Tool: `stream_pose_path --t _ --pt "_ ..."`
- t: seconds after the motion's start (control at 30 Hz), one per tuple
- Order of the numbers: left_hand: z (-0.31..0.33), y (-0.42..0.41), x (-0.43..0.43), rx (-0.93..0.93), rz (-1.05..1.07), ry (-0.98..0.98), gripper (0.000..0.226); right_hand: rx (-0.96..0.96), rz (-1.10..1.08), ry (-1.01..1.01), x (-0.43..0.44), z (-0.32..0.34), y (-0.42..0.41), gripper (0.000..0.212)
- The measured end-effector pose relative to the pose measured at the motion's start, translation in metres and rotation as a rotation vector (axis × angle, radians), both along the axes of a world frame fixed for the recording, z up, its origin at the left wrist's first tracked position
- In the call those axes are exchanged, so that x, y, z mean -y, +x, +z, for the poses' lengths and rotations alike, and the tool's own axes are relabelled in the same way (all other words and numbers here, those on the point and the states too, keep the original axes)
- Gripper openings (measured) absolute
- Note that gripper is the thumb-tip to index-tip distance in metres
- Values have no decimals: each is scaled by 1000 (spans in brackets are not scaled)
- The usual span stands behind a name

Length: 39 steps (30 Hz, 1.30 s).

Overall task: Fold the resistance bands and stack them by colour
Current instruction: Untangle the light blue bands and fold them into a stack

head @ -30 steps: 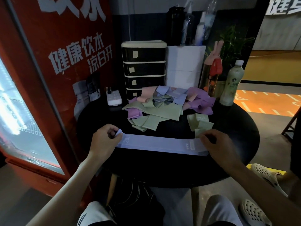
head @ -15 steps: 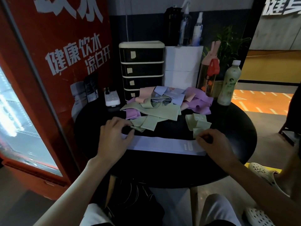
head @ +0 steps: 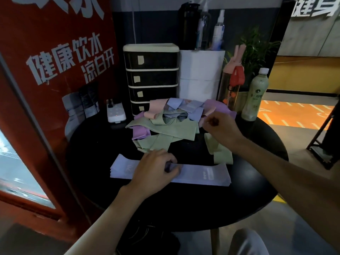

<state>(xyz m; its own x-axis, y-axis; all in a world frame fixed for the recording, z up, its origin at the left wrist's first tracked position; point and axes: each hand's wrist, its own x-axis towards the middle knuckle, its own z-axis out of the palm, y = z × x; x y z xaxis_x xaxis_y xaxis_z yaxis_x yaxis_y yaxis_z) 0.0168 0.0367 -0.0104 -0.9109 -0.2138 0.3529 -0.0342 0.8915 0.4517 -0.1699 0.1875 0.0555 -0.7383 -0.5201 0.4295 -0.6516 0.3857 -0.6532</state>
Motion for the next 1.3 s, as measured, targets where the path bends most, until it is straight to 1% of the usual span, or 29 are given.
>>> stream_pose_path --t 0.1,0.17,0.2,0.3,0.37,0.43,0.5,0.57,0.63,0.67,0.77,0.83,0.9,0.97,1.03,1.13,1.17,1.23,1.3 --pt "0 -1 1 5 0 6 44 5 2 4 35 -3 -30 21" --pt "-1 -2 2 -1 1 -1 46 27 -18 27 56 -8 -50 10" --pt "-1 -2 3 -5 -3 -1 46 49 -29 34 65 -11 -58 9" --pt "-3 -4 5 -4 -11 -4 42 25 -72 63 82 -19 -78 17" --pt "-6 -5 6 -17 -5 -18 35 6 -131 101 89 -24 -89 20" --pt "-7 -5 6 -21 1 -24 29 22 -176 138 94 -27 -96 31" --pt "-8 -5 6 -22 5 -29 28 12 -203 160 99 -26 -100 37" --pt "-7 -5 5 -22 7 -35 29 5 -222 167 103 -25 -103 40" --pt "-7 -5 5 -26 6 -40 30 6 -257 179 106 -23 -104 37" --pt "-7 -5 5 -29 7 -42 31 1 -265 192 106 -22 -105 33" --pt "-8 -4 5 -30 18 -39 38 1 -222 224 103 -18 -101 21" --pt "-7 -4 4 -30 17 -40 41 -9 -216 153 101 -15 -98 20" --pt "-7 -5 4 -32 12 -44 41 -48 -227 49 101 -14 -98 32" --pt "-6 -5 4 -39 9 -49 38 -68 -203 3 97 -10 -96 36" --pt "-5 -3 4 -47 9 -55 32 -58 -169 -35 89 -1 -85 32" --pt "-2 -1 2 -39 6 -54 26 -94 -118 -79 75 9 -69 16" --pt "-1 0 1 -34 7 -59 27 -108 -97 -102 70 13 -62 14" --pt "1 0 0 -34 10 -65 29 -96 -68 -157 61 19 -49 17" --pt "2 0 0 -19 13 -61 25 -58 -57 -210 51 25 -39 16"
